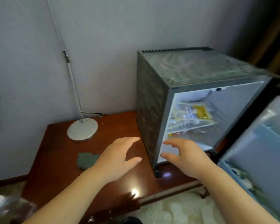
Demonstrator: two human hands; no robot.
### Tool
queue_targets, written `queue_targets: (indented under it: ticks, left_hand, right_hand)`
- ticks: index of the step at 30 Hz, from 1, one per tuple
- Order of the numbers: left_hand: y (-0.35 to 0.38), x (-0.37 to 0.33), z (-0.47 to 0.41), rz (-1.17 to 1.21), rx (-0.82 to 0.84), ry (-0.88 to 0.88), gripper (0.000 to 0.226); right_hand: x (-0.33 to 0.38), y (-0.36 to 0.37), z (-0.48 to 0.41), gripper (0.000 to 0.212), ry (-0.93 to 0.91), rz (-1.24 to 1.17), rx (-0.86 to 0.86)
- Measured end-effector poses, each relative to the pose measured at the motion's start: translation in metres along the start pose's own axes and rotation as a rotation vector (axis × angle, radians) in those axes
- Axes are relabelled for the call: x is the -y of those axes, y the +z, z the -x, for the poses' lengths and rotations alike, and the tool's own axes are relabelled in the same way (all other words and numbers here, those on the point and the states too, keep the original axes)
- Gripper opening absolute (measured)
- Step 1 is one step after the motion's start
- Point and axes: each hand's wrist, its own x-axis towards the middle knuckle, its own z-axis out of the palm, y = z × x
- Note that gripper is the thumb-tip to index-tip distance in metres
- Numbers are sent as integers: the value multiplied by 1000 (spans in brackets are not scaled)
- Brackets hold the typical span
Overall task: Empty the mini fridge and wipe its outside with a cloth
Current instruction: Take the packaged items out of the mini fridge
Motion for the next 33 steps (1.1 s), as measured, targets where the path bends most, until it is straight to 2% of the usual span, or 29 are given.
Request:
queue_targets:
  ticks: [5, 10, 16, 20, 27, 33]
  left_hand:
    - [54, -83, -54, 31, 37, 119, 65]
    - [74, -128, -92, 30, 24, 167, 63]
    - [91, -137, -150, -16, -13, 108, 65]
    - [108, -142, -188, -158, 5, 84, 65]
    - [134, -132, -229, -230, 44, -45, 63]
    - [141, -124, -238, -287, 7, -26, 61]
  right_hand:
    - [-85, -54, 27, 51, 156, -25, -50]
    - [-128, -87, 19, 51, 217, -96, -99]
    - [-158, -82, -32, 60, 376, -361, -213]
    - [-173, -77, -65, 63, 448, -495, -289]
    - [-189, -73, -108, 56, 456, -665, -287]
    - [-196, -69, -126, 40, 456, -676, -276]
